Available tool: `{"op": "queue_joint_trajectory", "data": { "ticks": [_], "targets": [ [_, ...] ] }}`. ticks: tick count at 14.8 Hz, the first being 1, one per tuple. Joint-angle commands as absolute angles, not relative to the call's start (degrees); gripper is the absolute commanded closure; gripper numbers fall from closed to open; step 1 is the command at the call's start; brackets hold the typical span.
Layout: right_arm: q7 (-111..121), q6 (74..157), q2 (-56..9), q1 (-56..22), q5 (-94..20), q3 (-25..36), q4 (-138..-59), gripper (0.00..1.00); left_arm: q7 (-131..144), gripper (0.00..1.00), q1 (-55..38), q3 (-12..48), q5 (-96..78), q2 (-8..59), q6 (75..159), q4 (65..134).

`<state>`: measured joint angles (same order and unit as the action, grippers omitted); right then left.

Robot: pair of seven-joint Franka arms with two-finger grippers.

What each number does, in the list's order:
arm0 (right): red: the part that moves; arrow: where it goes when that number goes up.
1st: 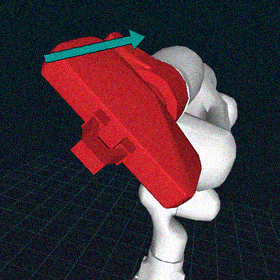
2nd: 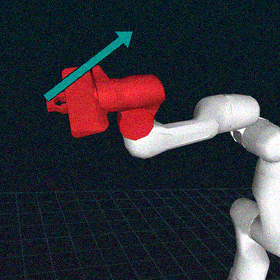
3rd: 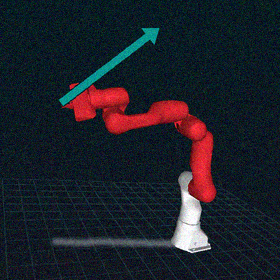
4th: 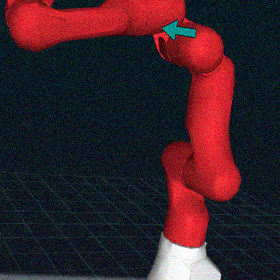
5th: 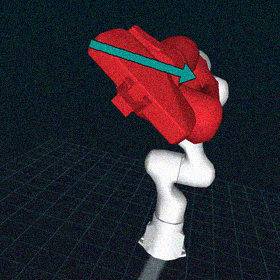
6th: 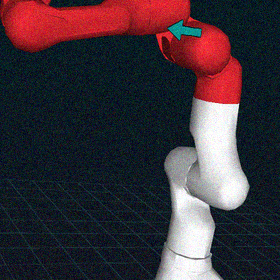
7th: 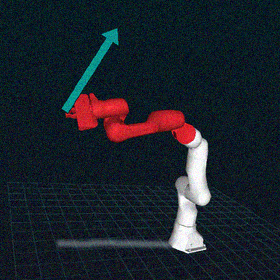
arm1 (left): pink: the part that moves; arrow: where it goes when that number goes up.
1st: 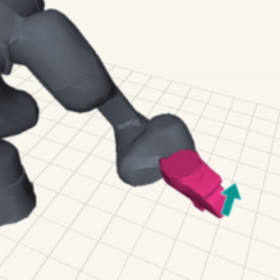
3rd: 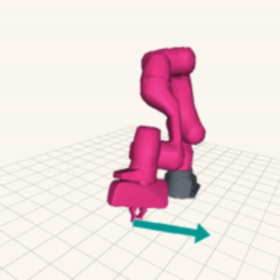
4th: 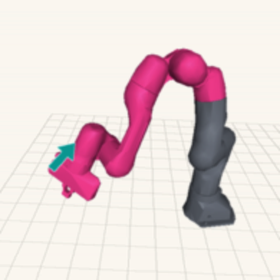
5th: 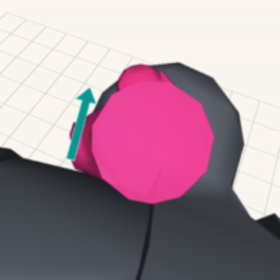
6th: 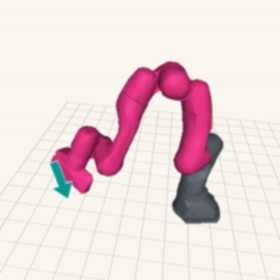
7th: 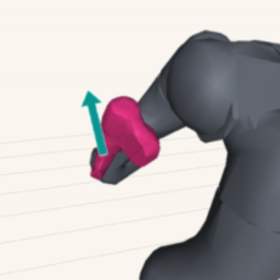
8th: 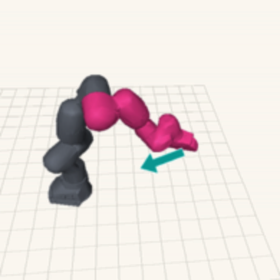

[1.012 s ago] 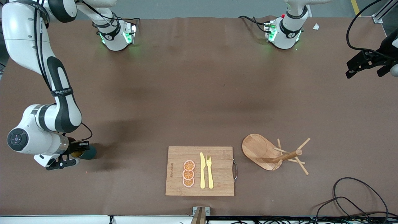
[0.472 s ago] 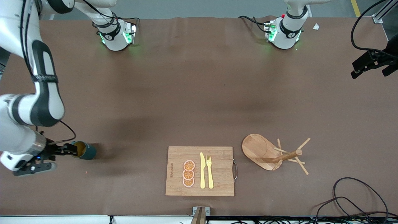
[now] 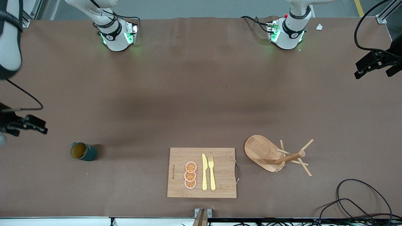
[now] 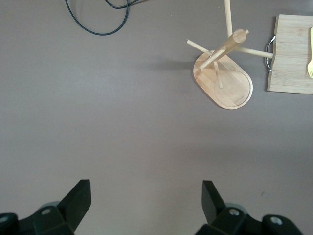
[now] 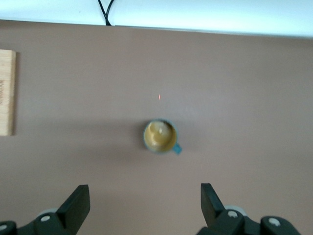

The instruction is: Transfer cup from left to right arm and place

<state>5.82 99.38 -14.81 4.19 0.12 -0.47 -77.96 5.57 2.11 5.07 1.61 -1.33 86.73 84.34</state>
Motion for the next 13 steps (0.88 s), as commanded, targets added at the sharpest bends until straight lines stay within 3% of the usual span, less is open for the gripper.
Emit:
{"op": "queue_joint_trajectory", "data": {
  "ticks": [1, 3, 13],
  "targets": [
    [3.5, 99.7, -2.5, 5.1, 0.8, -1.1, -90.2, 0.00, 5.1, 0.00, 2.0, 5.7, 1.8, -1.9, 86.4, 84.3],
    [4.2, 98.5, 1.7, 6.4, 0.5, -1.1, -93.5, 0.00, 4.8, 0.00, 2.2, 5.7, 1.8, -1.8, 86.4, 84.4],
    [3.8, 96.3, 1.4, 6.9, 0.0, -1.5, -88.9, 0.00, 5.2, 0.00, 1.2, 7.0, -2.0, -1.8, 84.6, 85.8]
  ]
}}
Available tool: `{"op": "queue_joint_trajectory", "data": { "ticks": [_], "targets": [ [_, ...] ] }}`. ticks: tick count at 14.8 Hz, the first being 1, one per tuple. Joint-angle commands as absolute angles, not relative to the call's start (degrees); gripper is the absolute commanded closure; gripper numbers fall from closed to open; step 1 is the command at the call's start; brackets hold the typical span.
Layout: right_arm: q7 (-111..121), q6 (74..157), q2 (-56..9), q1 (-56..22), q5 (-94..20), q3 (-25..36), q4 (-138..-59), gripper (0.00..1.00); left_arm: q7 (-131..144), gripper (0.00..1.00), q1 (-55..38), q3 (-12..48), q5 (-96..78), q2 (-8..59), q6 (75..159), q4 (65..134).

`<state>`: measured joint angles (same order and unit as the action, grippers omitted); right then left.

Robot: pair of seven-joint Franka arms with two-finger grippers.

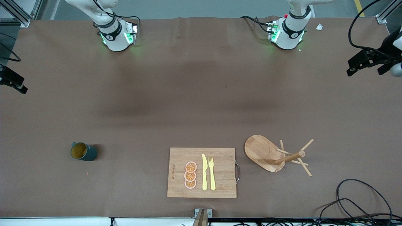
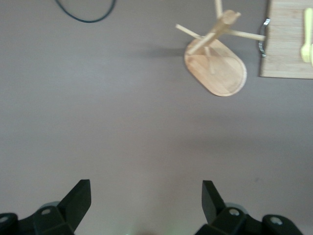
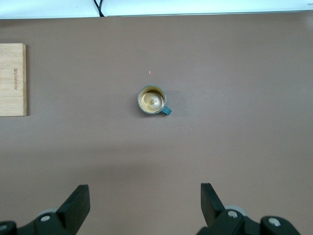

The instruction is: Transfer cup from left to right arm and place

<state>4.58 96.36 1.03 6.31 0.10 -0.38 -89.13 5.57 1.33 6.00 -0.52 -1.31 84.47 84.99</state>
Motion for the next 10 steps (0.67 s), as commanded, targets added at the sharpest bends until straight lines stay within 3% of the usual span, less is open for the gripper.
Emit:
{"op": "queue_joint_trajectory", "data": {
  "ticks": [1, 10],
  "targets": [
    [3.8, 96.2, 1.4, 6.2, 0.5, -1.6, -88.7, 0.00, 5.4, 0.00, 1.2, 7.8, -2.0, -1.8, 84.6, 85.8],
    [-3.9, 95.1, 1.3, 5.2, 0.7, -1.5, -88.3, 0.00, 6.2, 0.00, 1.0, 8.8, -1.1, -0.9, 84.3, 85.1]
  ]
}}
